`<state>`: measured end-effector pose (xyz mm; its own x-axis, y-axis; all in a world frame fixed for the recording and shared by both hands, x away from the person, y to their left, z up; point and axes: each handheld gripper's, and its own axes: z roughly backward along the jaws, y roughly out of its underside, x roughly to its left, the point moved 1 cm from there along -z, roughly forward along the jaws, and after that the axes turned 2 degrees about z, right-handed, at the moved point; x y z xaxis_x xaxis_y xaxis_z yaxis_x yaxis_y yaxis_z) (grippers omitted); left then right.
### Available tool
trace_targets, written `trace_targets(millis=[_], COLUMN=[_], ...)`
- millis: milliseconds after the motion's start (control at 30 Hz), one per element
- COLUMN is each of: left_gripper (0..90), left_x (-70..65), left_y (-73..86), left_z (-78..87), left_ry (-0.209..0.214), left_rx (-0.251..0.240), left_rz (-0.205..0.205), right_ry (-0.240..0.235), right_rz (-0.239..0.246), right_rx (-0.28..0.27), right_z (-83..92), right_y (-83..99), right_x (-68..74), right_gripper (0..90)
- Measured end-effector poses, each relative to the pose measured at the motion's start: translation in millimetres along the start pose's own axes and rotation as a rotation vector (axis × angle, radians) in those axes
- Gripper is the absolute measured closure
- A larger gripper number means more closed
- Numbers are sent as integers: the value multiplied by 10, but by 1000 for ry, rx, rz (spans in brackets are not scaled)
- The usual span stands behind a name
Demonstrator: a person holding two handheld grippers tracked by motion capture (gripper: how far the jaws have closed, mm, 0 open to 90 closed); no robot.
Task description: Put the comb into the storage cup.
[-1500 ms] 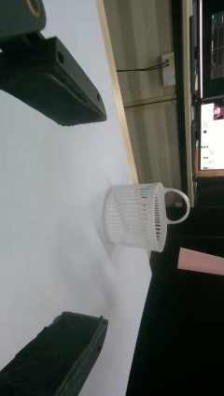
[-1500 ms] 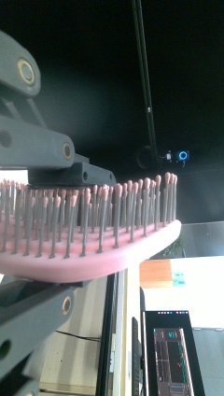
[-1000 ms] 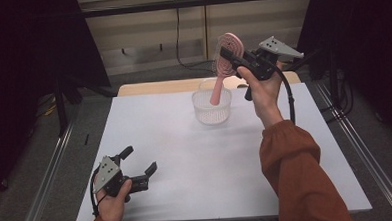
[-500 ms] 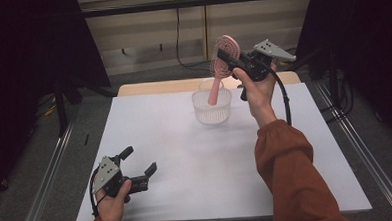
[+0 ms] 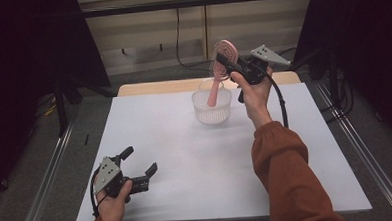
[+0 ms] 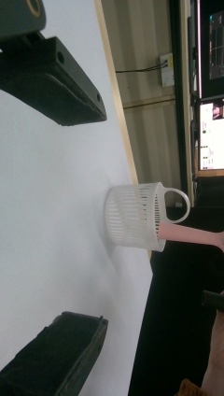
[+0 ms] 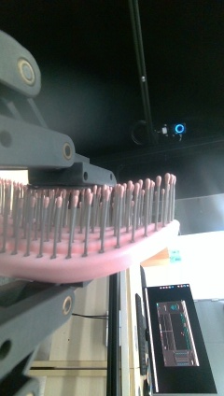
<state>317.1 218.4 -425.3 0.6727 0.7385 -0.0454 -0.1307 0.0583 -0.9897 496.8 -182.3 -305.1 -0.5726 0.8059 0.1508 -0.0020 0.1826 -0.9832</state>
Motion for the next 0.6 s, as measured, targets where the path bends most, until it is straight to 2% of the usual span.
trace_targets(millis=[133,233,367,600], left_gripper=[30,30,30,30], left_x=[1,-4,-1,-7], left_y=[2,5,10,15], left_z=[1,-2,-12,-18], left_ry=[0,0,6,6], left_rx=[1,-2,3,6], left_rz=[4,14,-2,-2], right_ry=[-9,-7,13,39], right_rz=[28,32,2,-15], right_rx=[14,20,30,43], right_z=[-29,-41,-38,-30], right_y=[57,117,217,340], right_x=[-4,-18,-84,-135], right_gripper=[647,647,647,647])
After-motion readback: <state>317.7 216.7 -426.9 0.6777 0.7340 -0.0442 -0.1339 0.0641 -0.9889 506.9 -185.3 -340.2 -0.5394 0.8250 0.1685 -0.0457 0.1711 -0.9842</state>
